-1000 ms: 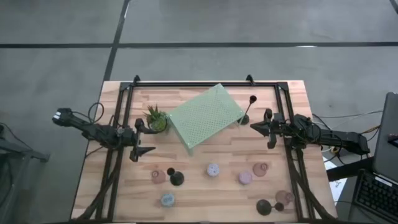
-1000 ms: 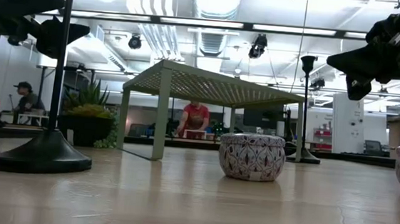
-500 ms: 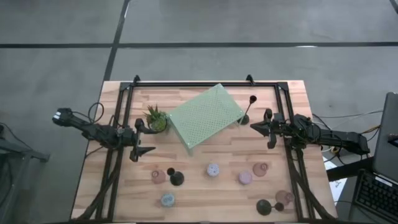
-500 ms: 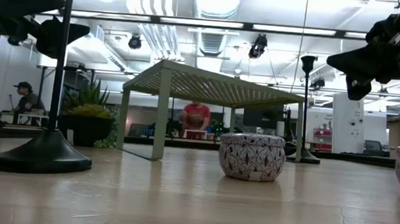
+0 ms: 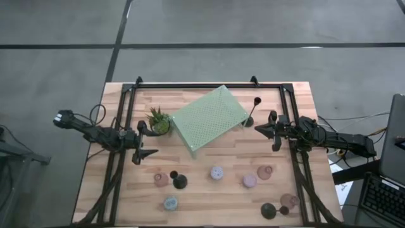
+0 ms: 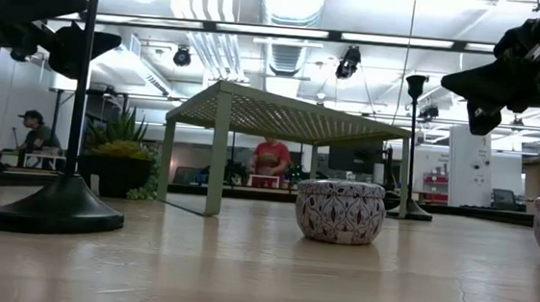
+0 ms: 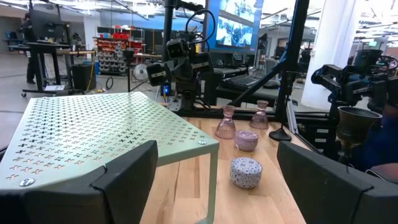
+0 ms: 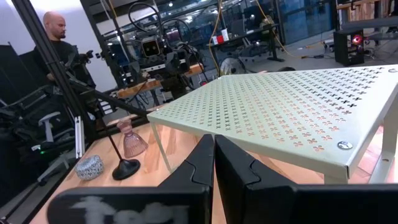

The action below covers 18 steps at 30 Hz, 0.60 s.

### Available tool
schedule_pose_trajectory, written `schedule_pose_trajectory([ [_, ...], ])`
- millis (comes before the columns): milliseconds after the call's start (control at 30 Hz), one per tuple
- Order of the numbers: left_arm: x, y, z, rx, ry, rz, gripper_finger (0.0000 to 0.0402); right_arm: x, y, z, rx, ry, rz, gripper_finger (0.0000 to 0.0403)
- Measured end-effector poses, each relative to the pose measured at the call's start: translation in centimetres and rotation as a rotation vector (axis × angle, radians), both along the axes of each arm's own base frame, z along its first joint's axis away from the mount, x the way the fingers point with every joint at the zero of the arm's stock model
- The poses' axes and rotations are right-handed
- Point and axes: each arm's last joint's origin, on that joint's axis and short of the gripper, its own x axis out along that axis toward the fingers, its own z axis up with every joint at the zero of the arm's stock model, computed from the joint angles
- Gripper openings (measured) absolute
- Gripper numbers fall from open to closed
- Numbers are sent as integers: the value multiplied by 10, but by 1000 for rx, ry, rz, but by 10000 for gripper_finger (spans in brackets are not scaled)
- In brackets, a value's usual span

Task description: Pick & Place candle stick holders

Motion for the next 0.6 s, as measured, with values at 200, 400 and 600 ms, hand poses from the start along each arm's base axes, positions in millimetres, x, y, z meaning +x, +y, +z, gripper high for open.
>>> schedule_pose_trajectory([
  [200, 0, 0, 0, 0, 1, 0, 335, 0, 0, 0, 0, 0, 0, 8],
  [400, 0, 0, 0, 0, 0, 0, 335, 0, 0, 7, -8, -69, 0, 8],
  [600, 0, 0, 0, 0, 0, 0, 335, -2, 0, 18, -15, -183, 2, 8],
])
